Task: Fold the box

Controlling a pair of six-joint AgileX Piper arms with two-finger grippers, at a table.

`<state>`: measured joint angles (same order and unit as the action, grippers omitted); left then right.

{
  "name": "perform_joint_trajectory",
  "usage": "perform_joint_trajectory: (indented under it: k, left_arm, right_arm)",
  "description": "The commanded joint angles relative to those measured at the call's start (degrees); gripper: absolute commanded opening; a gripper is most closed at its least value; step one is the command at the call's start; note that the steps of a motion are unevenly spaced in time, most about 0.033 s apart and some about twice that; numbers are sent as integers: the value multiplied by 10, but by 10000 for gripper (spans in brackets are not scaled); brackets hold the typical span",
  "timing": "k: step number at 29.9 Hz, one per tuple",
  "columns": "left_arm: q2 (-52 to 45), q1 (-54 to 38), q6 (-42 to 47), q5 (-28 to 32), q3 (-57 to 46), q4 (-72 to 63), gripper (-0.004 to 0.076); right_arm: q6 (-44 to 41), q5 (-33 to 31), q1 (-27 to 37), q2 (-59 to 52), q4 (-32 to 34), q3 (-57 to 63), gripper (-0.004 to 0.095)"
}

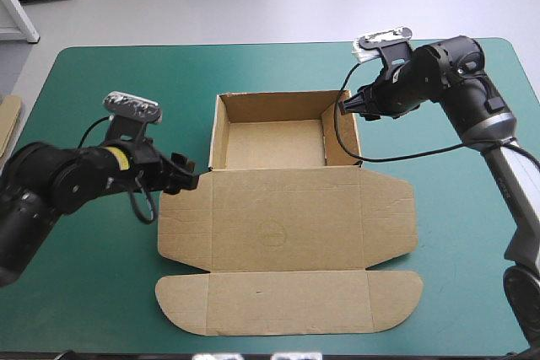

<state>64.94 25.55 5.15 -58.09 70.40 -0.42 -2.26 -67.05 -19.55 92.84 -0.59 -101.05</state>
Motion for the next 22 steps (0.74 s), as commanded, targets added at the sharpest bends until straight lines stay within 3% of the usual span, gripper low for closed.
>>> perform_joint_trajectory:
  k: [1,5,14,19,22]
  left_arm:
    - [-72,3,-1,36,-25,-7,483]
    - [-107,3,-1,18,-39,-5,483]
    - [-113,3,-1,-20,-39,-3,483]
    - [-113,3,-1,-23,-39,0,483]
    - [-113,3,-1,-22,-39,4,483]
  right_arm:
    - [0,38,-1,-5,2,-13,541]
    - [-20,56,-1,29,2,-13,654]
    - [-34,65,-1,132,-1,-18,647]
    - [-32,65,-1,157,-29,-19,485]
    - [-2,49,-1,164,-47,-19,223]
